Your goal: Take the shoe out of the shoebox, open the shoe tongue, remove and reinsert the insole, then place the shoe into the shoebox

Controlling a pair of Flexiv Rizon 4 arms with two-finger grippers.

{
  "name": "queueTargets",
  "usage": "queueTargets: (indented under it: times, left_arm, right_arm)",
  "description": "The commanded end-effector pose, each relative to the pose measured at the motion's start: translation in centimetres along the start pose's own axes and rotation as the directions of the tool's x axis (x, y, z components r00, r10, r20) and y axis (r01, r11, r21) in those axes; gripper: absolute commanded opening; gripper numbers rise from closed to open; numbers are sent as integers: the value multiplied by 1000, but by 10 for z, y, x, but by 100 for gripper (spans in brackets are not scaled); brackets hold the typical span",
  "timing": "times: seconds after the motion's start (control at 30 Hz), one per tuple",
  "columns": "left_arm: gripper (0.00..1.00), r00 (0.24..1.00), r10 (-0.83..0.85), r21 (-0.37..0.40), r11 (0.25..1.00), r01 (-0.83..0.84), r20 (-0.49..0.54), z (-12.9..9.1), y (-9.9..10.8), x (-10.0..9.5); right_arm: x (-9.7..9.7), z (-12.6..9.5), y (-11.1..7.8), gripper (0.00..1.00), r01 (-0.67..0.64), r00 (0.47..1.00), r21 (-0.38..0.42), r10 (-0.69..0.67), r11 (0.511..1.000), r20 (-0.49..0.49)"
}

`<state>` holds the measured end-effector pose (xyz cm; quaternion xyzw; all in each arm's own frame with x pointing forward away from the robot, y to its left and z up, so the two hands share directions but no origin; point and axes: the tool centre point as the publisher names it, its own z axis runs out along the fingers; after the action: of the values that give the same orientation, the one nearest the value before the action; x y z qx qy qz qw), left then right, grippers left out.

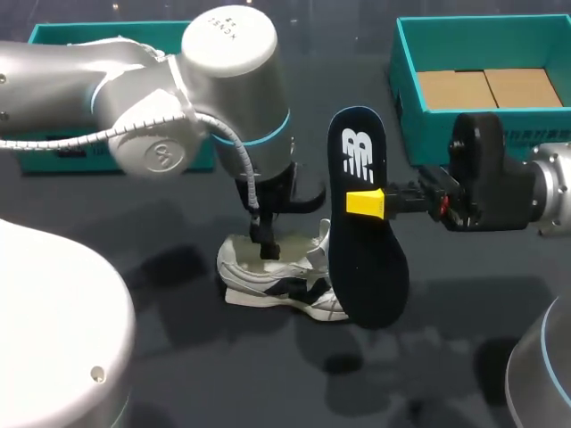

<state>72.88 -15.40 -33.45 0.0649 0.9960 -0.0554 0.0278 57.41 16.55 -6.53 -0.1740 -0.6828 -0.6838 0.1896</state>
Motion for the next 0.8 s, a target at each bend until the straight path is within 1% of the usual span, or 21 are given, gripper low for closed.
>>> queueTargets:
  times: [0.03, 0.07, 0.17, 0.3, 0.37, 0.4, 0.43, 0.53, 0.57, 0.67, 0.73, 0.77, 0.8]
  left_arm:
    - [100, 1000, -1, -8, 1000, 1, -8, 22, -13, -8]
    - [100, 1000, -5, -9, 1000, 4, -6, 25, -14, -8]
    - [89, 1000, 1, 4, 1000, -1, -11, 32, -15, -8]
    - [80, 1000, 2, 5, 1000, -2, -16, 43, -17, -6]
    - [73, 1000, 3, 7, 1000, -2, -24, 47, -17, -5]
    - [71, 1000, 1, 7, 1000, 0, -28, 49, -17, -5]
    - [67, 1000, 0, 7, 1000, 1, -31, 50, -17, -5]
    - [58, 999, -6, 4, 1000, 6, -42, 53, -16, -5]
    - [49, 999, -6, 4, 1000, 6, -45, 54, -15, -5]
    - [43, 998, -7, 6, 1000, 8, -57, 55, -13, -3]
    - [31, 998, -3, 8, 1000, 4, -68, 57, -12, -2]
    - [22, 997, -2, 8, 1000, 3, -71, 57, -12, -1]
    - [6, 997, 0, 9, 1000, 0, -76, 57, -12, -1]
  right_arm:
    - [1, 1, -1, 0, 0, 1000, -1, 0, 1000, 3]
    - [1, 1, -1, 0, 0, 1000, -1, 0, 1000, 3]
    - [1, 1, -1, 0, 0, 1000, -1, 0, 1000, 3]
    - [1, 1, -1, 0, 0, 1000, -1, 0, 1000, 3]
    - [1, 1, -1, 0, 0, 1000, -1, 0, 1000, 3]
    - [1, 1, -1, 0, 0, 1000, -1, 0, 1000, 3]
    - [1, 1, -1, 0, 0, 1000, -1, 0, 1000, 3]
    - [1, 1, -1, 0, 0, 1000, -1, 0, 1000, 3]
    - [1, 1, -1, 0, 0, 1000, -1, 0, 1000, 3]
    - [1, 1, -1, 0, 0, 1000, -1, 0, 1000, 3]
    - [1, 1, -1, 0, 0, 1000, -1, 0, 1000, 3]
    - [1, 1, -1, 0, 0, 1000, -1, 0, 1000, 3]
    - [1, 1, -1, 0, 0, 1000, -1, 0, 1000, 3]
